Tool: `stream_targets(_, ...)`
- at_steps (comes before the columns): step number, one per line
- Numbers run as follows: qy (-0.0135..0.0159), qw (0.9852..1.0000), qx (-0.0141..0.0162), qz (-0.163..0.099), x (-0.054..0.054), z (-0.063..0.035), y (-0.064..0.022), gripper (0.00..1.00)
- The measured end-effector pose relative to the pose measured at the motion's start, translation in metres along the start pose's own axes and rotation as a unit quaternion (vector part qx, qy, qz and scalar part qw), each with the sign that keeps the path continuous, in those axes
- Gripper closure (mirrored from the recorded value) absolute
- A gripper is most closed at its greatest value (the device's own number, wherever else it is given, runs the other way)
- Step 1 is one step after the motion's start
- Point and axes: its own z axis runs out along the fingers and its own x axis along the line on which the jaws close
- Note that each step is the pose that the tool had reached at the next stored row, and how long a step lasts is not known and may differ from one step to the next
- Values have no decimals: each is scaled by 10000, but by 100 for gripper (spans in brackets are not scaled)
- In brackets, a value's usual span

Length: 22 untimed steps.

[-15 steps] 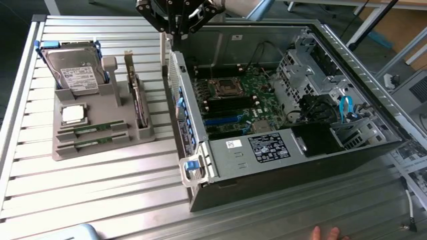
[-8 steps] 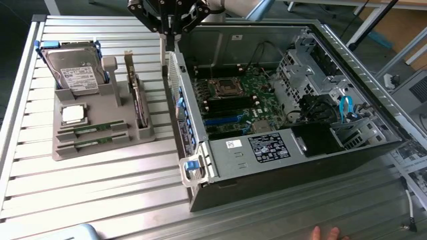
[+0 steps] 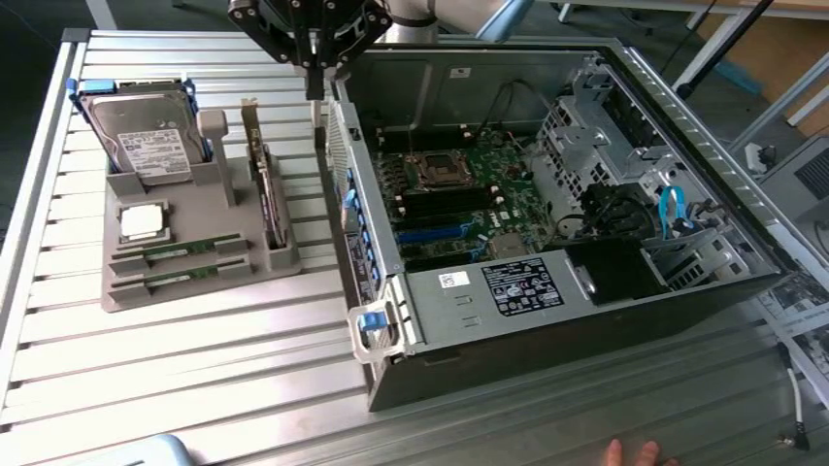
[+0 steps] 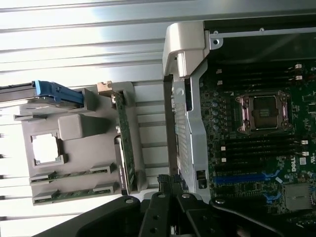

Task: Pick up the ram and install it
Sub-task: 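Reach for the ram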

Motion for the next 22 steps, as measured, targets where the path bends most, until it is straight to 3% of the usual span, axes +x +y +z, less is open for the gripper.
stream_targets(22, 2, 10000, 5, 0, 245, -2, -19, 89)
